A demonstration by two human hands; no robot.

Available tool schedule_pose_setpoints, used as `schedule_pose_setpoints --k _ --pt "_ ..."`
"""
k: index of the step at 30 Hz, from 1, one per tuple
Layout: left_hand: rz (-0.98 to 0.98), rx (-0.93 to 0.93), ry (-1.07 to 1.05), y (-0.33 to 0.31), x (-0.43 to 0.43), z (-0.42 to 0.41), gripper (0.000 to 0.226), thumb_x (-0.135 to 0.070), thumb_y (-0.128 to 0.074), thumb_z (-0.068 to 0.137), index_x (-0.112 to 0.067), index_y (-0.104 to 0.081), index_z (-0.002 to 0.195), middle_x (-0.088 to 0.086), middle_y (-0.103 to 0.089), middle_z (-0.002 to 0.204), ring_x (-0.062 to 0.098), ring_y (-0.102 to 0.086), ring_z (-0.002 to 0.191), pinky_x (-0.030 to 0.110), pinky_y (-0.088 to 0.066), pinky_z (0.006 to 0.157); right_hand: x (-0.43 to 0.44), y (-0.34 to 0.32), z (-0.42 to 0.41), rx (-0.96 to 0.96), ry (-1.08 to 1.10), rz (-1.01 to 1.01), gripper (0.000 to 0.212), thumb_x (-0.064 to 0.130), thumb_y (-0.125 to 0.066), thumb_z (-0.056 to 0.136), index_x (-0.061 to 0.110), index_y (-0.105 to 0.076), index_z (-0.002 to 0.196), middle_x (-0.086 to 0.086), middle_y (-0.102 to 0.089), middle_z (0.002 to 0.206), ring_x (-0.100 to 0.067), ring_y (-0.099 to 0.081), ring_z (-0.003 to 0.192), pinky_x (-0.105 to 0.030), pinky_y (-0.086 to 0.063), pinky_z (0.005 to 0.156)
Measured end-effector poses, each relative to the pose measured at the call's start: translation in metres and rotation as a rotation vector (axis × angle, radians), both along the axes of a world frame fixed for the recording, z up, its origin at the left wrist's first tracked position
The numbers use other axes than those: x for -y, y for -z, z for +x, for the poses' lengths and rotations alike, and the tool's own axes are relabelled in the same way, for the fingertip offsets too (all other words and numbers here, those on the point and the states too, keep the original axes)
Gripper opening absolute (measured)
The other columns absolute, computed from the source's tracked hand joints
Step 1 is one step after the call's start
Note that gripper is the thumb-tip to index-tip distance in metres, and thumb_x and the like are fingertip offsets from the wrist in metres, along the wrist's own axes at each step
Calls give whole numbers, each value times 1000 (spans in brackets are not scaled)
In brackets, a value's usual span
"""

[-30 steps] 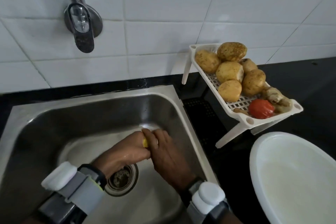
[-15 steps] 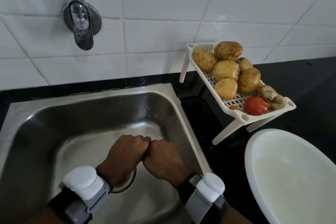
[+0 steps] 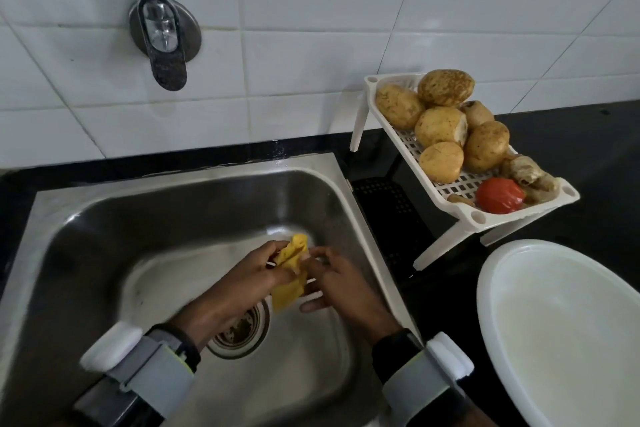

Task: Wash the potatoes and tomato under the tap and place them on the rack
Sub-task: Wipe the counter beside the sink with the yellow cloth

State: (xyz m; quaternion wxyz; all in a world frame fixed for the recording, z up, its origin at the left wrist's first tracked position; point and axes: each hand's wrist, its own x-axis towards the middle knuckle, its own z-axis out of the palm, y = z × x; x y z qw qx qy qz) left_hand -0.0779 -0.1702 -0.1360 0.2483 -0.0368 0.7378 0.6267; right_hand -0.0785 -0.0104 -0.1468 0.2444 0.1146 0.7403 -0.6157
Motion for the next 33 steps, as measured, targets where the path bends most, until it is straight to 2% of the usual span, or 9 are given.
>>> schedule_pose_setpoints --k 6,11,14,17,20,23,26,29,33 --pt "-9 -168 -233 0 2 2 9 -11 -66 90 -16 -72 94 1 -76 84 15 -73 78 17 -53 59 -4 0 3 -153 37 -2 30 17 -63 94 4 -60 120 -17 -73 95 -23 -73 81 -36 -61 67" --pt "121 -106 -476 4 10 -6 15 -11 -57 96 -16 -71 99 7 -73 99 27 -68 99 40 -57 84 -16 -9 6 -225 68 -2 20 17 -64 93 5 -69 109 -11 -75 85 -15 -71 67 -23 -54 59" --pt "200 -119 -562 0 4 -7 16 -10 -51 98 -17 -66 99 10 -68 104 29 -65 99 39 -57 72 -22 -12 8 -240 83 65 18 26 -64 94 15 -73 106 0 -75 84 -9 -68 72 -21 -51 63" --pt "135 -252 -494 -3 -4 -8 19 -11 -56 96 -27 -65 104 3 -65 103 23 -63 93 32 -55 60 -23 -18 10 -206 28 129 29 46 -54 96 24 -71 102 9 -71 87 -8 -65 82 -25 -53 70" --pt "144 -286 -357 -9 -11 -10 25 -10 -62 93 -31 -67 106 1 -69 101 21 -65 98 34 -57 68 -19 -22 11 -311 -45 288 42 57 -62 86 31 -63 118 18 -65 107 1 -60 99 -26 -52 88" --pt "200 -245 -255 -19 -19 -13 31 -7 -63 91 -28 -66 113 3 -73 103 19 -68 102 37 -57 83 -19 -24 8 -403 -23 229 30 39 -72 85 25 -66 111 17 -68 101 3 -62 94 -18 -50 80" --pt "343 -179 -214 -30 -20 -16 31 -2 -58 91 -18 -64 117 6 -74 94 18 -69 90 27 -56 73 -25 -24 5 -396 46 154 16 23 -73 87 18 -69 102 4 -71 96 -13 -67 86 -23 -55 74" --pt "511 -83 -150 -38 -25 -20 29 -1 -53 89 -10 -63 116 1 -73 87 12 -69 79 21 -55 64 -27 -26 6 -363 143 101 32 22 -74 86 20 -61 115 5 -68 106 -10 -68 86 -24 -57 68" --pt "526 -96 -145 -41 -29 -31 31 -7 -57 85 -10 -64 115 0 -70 93 6 -66 82 18 -54 66 -34 -32 9 -334 304 43 8 19 -62 95 14 -61 100 -8 -66 67 -14 -59 49 -32 -50 49"
